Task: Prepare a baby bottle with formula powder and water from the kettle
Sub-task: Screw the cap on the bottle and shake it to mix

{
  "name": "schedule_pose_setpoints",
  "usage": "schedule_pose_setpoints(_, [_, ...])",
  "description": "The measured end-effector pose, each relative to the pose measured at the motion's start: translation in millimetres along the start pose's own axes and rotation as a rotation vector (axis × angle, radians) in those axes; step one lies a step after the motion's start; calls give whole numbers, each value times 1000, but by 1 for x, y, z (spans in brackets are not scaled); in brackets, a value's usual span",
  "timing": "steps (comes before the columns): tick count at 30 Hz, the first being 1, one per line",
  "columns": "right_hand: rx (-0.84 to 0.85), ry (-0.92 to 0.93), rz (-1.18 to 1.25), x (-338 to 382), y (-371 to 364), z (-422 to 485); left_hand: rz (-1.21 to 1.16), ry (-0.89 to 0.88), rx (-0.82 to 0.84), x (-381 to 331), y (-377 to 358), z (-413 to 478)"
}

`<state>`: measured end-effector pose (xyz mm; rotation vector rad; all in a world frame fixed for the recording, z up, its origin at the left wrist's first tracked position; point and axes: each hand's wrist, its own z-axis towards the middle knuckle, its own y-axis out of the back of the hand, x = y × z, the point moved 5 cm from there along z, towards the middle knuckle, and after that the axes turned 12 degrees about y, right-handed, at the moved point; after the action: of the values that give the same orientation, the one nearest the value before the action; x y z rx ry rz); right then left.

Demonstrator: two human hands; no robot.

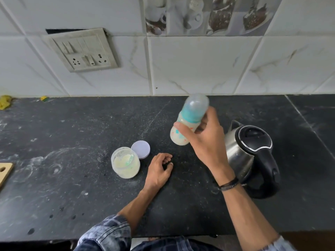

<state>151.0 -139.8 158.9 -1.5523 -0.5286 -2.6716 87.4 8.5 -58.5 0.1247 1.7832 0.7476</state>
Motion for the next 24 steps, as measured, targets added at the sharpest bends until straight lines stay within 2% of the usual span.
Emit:
schedule_pose_setpoints(2, [-171, 92, 179, 9, 5, -3, -8, -1, 5, 0, 1, 1])
schedule_pose_setpoints(3, [-193, 104, 207, 8, 6, 0, -9, 0, 1, 0, 1, 3])
schedule_pose_setpoints(7, [33, -20, 43, -7, 0, 4, -13, 0, -22, 0, 0, 0])
schedule_pose_setpoints(9, [-123, 52, 227, 0, 4, -4, -19, -11, -10, -1, 0, 0])
schedule_pose_setpoints(11, [-263, 100, 300, -3, 12, -7, -22, -20, -17, -4, 3, 5])
schedule_pose_setpoints(12, [-246, 82, 314, -3, 12, -5, -17, -17, -17, -5, 3, 7])
schedule_pose_setpoints(15, [-56, -22, 163, -12, 4, -9, -13, -6, -21, -2, 1, 0])
schedule_pose_setpoints(19, [-269, 62, 329, -14, 16, -14, -27, -14, -17, -4, 3, 5])
schedule_pose_setpoints(22, [-87, -25, 244, -18, 8, -8, -12, -3, -20, -3, 1, 3])
schedule_pose_setpoints(24, [-119, -2, 268, -21, 12, -11, -14, -14, -5, -1, -1, 1])
